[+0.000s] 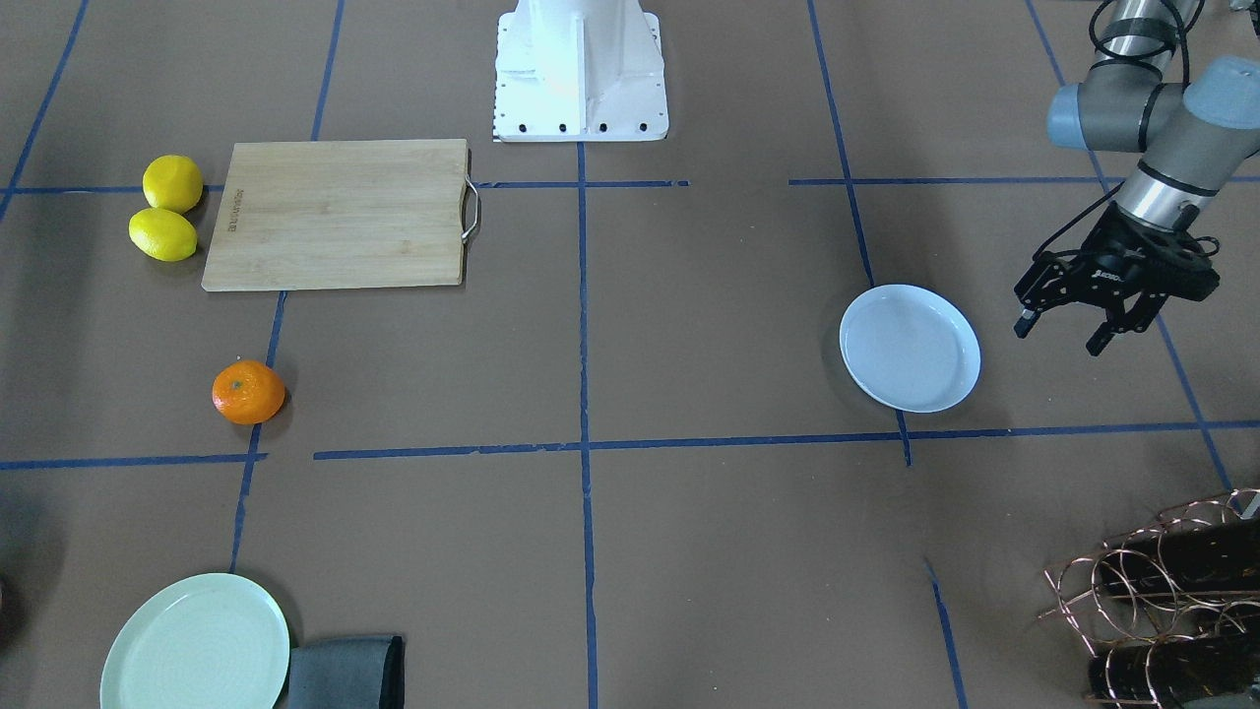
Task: Pick orange to plate
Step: 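Reach the left gripper to the rim of the light blue plate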
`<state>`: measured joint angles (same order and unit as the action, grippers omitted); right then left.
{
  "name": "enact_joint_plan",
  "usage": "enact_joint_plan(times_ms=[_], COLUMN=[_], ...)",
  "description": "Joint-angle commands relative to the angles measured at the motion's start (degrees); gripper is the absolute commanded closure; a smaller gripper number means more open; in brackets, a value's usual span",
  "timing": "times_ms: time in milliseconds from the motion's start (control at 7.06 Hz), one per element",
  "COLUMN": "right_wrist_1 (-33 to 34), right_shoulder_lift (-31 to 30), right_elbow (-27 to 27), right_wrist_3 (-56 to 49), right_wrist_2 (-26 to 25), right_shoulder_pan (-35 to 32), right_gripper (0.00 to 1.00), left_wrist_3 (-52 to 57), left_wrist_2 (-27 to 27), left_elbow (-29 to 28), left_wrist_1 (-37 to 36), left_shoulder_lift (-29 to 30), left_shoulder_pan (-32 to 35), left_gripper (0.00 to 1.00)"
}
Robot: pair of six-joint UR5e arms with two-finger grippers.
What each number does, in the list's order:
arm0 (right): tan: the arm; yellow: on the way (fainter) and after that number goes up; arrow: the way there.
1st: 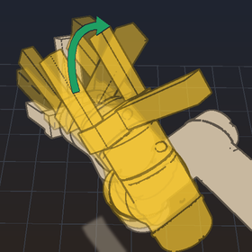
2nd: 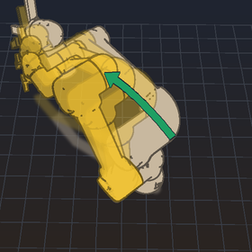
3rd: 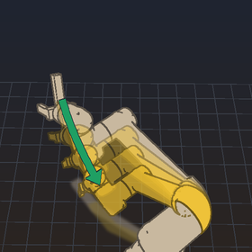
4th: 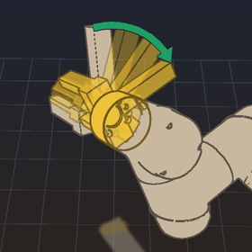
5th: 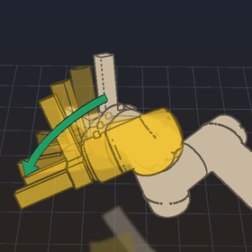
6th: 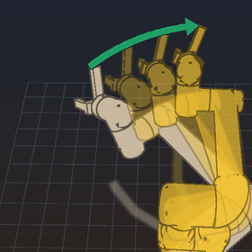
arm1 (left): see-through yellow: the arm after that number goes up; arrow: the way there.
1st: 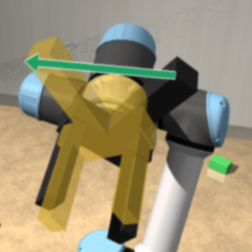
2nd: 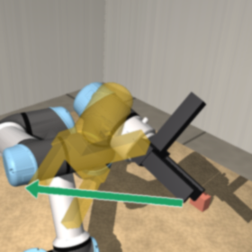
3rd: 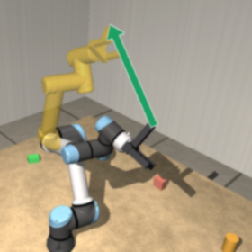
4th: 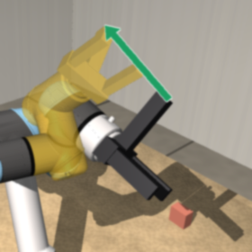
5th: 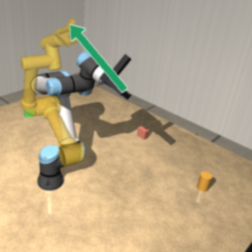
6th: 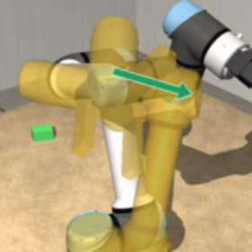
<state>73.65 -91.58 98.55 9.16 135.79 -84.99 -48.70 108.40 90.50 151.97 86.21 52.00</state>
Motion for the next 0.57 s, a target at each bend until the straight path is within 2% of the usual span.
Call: enact_joint_plan(times_ms=[0, 142, 283, 425], right_wrist_1=[0.0, 0.0, 0.0, 0.0], right_shoulder_lift=[0.0, 0.0, 0.0, 0.0], right_elbow=[0.1, 0.1, 0.0, -0.1], right_wrist_3=[0.1, 0.1, 0.1, 0.1], right_wrist_2=[0.0, 0.0, 0.0, 0.0], right_shoulder_pan=[0.0, 0.0, 0.0, 0.0], right_gripper=[0.0, 0.0, 0.0, 0.0], left_wrist_3=[-9.5, -12.3, -15.1, -15.3], left_wrist_2=[-3.6, -5.0, -6.3, -6.4], left_elbow=[-1.0, -1.1, -1.2, -1.3], left_wrist_1=[1.3, 1.3, 1.3, 1.3], left_shoulder_lift=[0.5, 0.9, 1.5, 1.6], left_shoulder_pan=[-4.4, -6.2, -7.9, -8.5], left_gripper=[0.22, 0.29, 0.4, 0.58])
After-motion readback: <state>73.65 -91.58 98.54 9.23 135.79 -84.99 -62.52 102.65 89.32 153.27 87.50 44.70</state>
